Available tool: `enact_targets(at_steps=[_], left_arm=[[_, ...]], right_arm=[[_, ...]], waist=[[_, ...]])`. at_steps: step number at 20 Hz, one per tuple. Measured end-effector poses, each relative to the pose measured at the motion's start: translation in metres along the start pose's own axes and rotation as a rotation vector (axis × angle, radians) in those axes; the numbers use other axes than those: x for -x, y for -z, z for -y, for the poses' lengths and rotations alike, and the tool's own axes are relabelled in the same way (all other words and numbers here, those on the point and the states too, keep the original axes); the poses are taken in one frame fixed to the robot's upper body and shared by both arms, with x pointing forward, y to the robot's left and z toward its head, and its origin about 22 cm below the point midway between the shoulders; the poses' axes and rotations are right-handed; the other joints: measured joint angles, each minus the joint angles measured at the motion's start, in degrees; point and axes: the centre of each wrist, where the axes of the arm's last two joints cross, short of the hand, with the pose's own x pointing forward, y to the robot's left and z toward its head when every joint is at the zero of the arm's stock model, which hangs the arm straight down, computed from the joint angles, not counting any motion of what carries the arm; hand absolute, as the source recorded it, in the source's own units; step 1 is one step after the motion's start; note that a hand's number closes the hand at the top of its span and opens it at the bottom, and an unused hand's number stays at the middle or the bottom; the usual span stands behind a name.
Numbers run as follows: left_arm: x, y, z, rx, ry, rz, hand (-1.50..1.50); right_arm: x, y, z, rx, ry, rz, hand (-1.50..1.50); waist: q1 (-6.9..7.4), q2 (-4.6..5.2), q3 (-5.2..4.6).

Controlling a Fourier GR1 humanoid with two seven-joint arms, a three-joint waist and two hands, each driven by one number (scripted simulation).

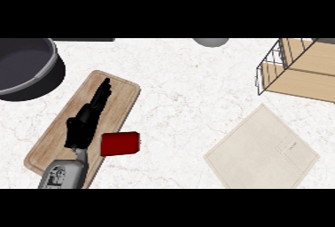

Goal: Pick the squash from the placemat and place it in the tiered shelf

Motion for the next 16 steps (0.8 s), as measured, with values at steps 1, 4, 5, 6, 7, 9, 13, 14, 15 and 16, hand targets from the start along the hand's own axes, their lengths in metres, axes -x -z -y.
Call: enact_targets(at_steps=[1,4,5,6,7,9,13,14,15,16], left_arm=[[0.004,-0.003,-0.001,0.001,0.001,0.0,0.0],[0.003,-0.001,-0.006,0.004,0.003,0.002,0.0],[0.008,0.002,-0.006,0.0,0.003,-0.001,0.0],[0.005,0.003,-0.005,-0.001,0.005,0.0,0.0],[0.003,0.004,-0.004,-0.001,0.002,-0.003,0.0],[-0.002,0.005,-0.007,-0.001,0.001,-0.002,0.0],[0.0,0.005,-0.005,0.002,0.002,0.0,0.0],[0.002,0.004,-0.002,0.001,0.002,-0.003,0.0],[0.003,0.003,-0.002,-0.002,0.004,-0.002,0.0],[0.002,0.001,0.0,-0.001,0.003,-0.001,0.0]], right_arm=[[0.005,0.002,-0.004,0.005,0.022,-0.004,1.5],[0.018,0.013,-0.01,0.012,0.058,-0.017,1.5],[0.021,0.015,-0.011,0.012,0.069,-0.017,1.5],[0.027,0.02,-0.012,0.009,0.074,-0.016,1.5],[0.032,0.021,-0.014,0.004,0.079,-0.014,1.5],[0.04,0.019,-0.017,0.004,0.085,-0.016,1.5],[0.055,0.026,-0.019,0.04,-0.056,-0.081,-1.5],[0.061,0.025,-0.02,0.052,-0.087,-0.104,-1.5],[0.068,0.025,-0.019,0.065,-0.113,-0.123,-1.5],[0.073,0.023,-0.019,0.073,-0.132,-0.142,-1.5]], waist=[[0.05,0.01,0.0],[-0.06,0.0,-0.02],[-0.15,0.01,-0.02],[-0.13,0.01,-0.03],[-0.16,-0.01,-0.03],[-0.25,-0.06,-0.05],[-0.21,-0.03,-0.08],[-0.26,-0.05,-0.09],[-0.37,-0.07,-0.09],[-0.4,-0.11,-0.08]])
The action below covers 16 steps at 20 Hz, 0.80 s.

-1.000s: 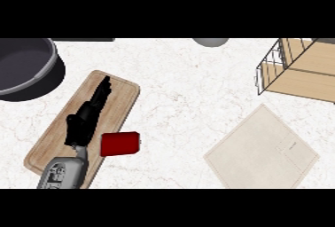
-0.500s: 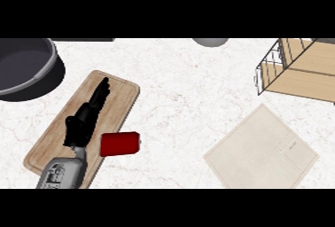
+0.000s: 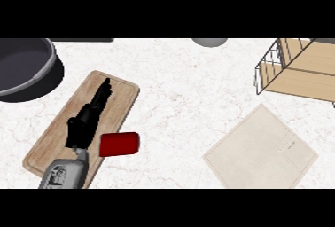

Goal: Pick the squash from the placemat and place it in the tiered shelf

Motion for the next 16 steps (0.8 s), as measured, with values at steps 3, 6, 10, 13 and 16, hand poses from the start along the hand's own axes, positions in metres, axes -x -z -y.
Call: enact_targets(at_steps=[3,6,10,13,16], left_arm=[[0.003,0.0,0.002,-0.003,0.003,0.0,0.0],[0.004,0.003,0.001,-0.012,0.0,-0.002,0.0],[0.004,0.003,-0.003,-0.01,0.002,0.0,0.0],[0.0,0.004,-0.002,-0.009,-0.005,-0.003,0.0],[0.0,0.003,0.0,-0.005,-0.001,-0.001,0.0]], right_arm=[[0.003,0.006,0.004,0.018,-0.02,-0.038,-1.5],[0.007,0.003,0.006,0.019,0.023,-0.068,-1.5],[0.006,0.008,0.016,0.014,0.117,-0.102,-1.5],[0.002,0.01,0.024,-0.009,0.171,-0.104,-1.5],[-0.008,0.01,0.03,-0.038,0.214,-0.101,-1.5]], waist=[[-0.06,-0.02,0.02],[-0.3,-0.09,0.02],[-0.31,-0.13,0.03],[-0.33,-0.17,0.02],[-0.35,-0.18,0.01]])
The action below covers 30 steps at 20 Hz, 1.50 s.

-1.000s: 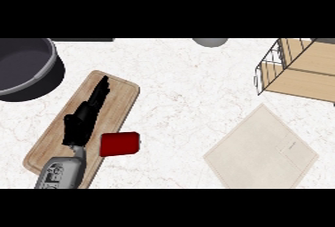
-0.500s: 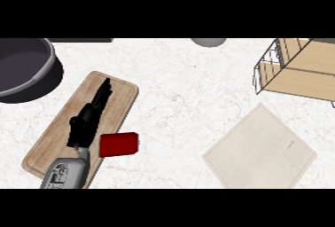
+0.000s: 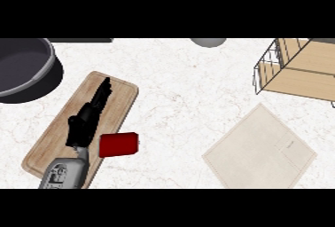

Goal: Pick the squash from the placemat and place it in the tiered shelf

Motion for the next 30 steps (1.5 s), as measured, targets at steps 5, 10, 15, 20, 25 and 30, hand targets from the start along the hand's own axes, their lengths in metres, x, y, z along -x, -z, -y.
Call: enact_targets(at_steps=[5,10,15,20,25,30], left_arm=[[-0.003,-0.001,-0.004,-0.004,0.004,-0.002,0.0],[0.001,-0.006,-0.004,-0.006,0.005,-0.012,0.0],[0.0,-0.007,-0.003,-0.011,0.006,-0.017,0.0],[0.008,-0.012,-0.005,-0.029,0.004,-0.02,0.0],[0.013,-0.014,-0.012,-0.04,0.001,-0.024,0.0],[0.009,-0.014,-0.014,-0.045,-0.003,-0.02,0.0]], right_arm=[[-0.009,0.009,0.017,0.027,0.107,-0.012,-1.5],[-0.019,0.028,0.059,0.138,0.27,-0.071,-1.5],[-0.016,0.045,0.116,0.23,0.309,-0.158,-1.5],[0.007,0.053,0.175,0.196,0.265,-0.29,-1.5],[0.042,0.05,0.235,0.146,0.187,-0.349,-1.5],[0.084,0.035,0.289,0.093,0.146,-0.361,-1.5]], waist=[[0.11,0.06,0.02],[-0.29,-0.13,0.01],[-0.72,-0.21,-0.01],[-1.84,-0.44,-0.02],[-2.39,-0.47,0.02],[-2.75,-0.52,0.06]])
